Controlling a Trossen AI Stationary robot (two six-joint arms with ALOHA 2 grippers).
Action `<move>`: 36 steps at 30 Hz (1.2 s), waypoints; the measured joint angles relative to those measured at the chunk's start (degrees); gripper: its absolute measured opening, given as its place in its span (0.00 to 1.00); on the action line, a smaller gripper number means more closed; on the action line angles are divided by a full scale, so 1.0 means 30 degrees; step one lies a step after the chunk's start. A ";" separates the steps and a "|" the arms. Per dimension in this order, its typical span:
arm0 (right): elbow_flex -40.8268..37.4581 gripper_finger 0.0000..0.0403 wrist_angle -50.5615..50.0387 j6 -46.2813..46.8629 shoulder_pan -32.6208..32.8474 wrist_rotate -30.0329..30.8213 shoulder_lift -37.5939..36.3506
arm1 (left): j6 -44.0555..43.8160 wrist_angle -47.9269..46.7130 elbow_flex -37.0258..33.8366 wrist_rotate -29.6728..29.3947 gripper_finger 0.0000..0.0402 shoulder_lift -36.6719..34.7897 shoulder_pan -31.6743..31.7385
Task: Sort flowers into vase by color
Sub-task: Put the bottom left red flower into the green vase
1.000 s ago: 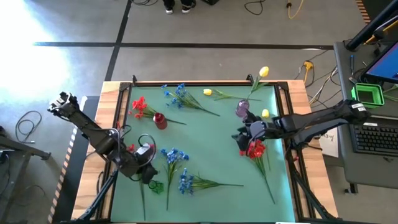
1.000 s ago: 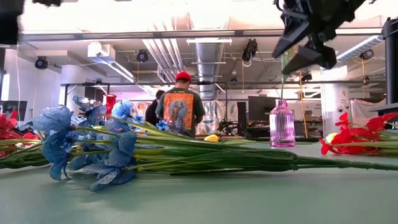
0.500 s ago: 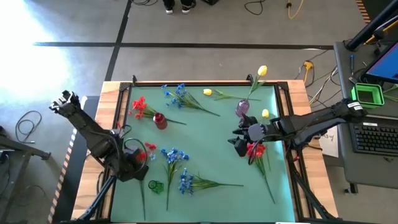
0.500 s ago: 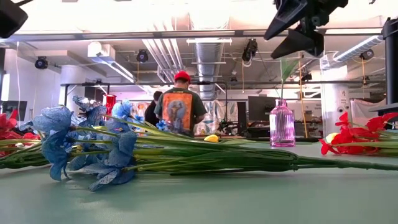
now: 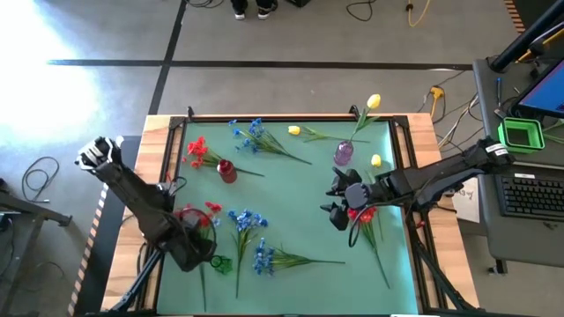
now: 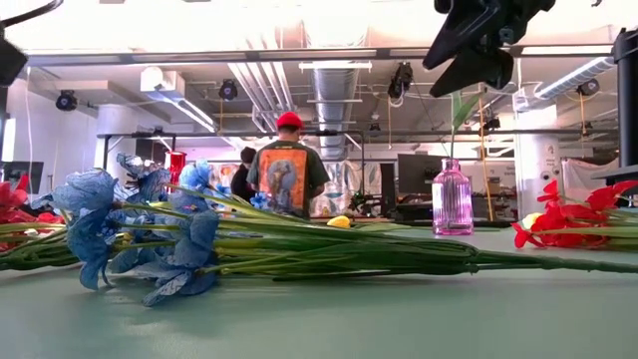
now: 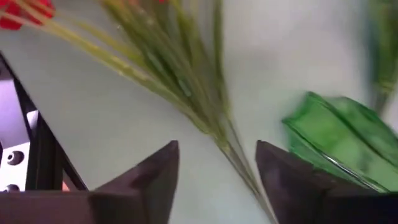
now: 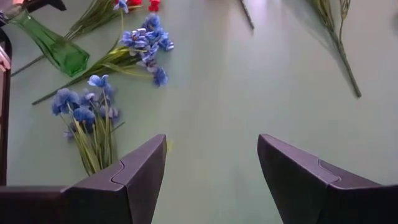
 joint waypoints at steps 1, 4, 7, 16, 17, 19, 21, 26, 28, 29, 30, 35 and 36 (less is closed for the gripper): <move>0.0000 0.61 0.0007 0.0000 0.0000 -0.0002 -0.0017 | -0.0317 0.0044 0.0000 -0.0006 0.55 0.0387 -0.0162; 0.0000 0.61 0.0007 -0.0007 0.0000 -0.0004 -0.0090 | -0.1474 0.0314 0.0093 -0.0151 0.63 0.1357 -0.0719; 0.0000 0.61 -0.0001 -0.0007 0.0000 0.0000 -0.0137 | -0.1859 0.0694 0.0137 -0.0451 0.67 0.2110 -0.1030; 0.0000 0.61 0.0029 0.0000 -0.0007 0.0051 -0.0211 | -0.1958 0.1109 0.0124 -0.1774 0.67 0.2653 -0.1161; 0.0000 0.61 0.0022 -0.0001 -0.0007 0.0066 -0.0211 | -0.1938 0.1004 0.0124 -0.1904 0.67 0.2653 -0.1163; 0.0000 0.61 0.0029 -0.0005 -0.0007 0.0066 -0.0211 | -0.1957 0.0669 0.0115 -0.2168 0.67 0.2663 -0.1175; 0.0000 0.61 0.0036 -0.0007 -0.0007 0.0074 -0.0211 | -0.2112 -0.0077 -0.0073 -0.2310 0.67 0.2775 -0.1154; 0.0000 0.61 0.0036 -0.0007 -0.0007 0.0074 -0.0211 | -0.2335 -0.1000 -0.0045 -0.2338 0.67 0.2664 -0.1146; 0.0000 0.61 0.0033 -0.0007 -0.0007 0.0074 -0.0211 | -0.2333 -0.0763 -0.0030 -0.2323 0.67 0.2603 -0.1139; 0.0000 0.61 0.0036 -0.0007 -0.0007 0.0074 -0.0211 | -0.2339 -0.0775 -0.0028 -0.2317 0.67 0.2553 -0.1132; 0.0000 0.61 0.0036 -0.0007 -0.0007 0.0074 -0.0211 | -0.2376 -0.0819 -0.0029 -0.2308 0.67 0.2544 -0.1139; 0.0000 0.61 0.0030 -0.0007 -0.0015 0.0079 -0.0211 | -0.2322 -0.0581 -0.0029 -0.2196 0.67 0.2519 -0.1139; 0.0000 0.61 0.0029 -0.0007 -0.0015 0.0074 -0.0211 | -0.2176 -0.0522 -0.0010 -0.1903 0.67 0.2461 -0.1139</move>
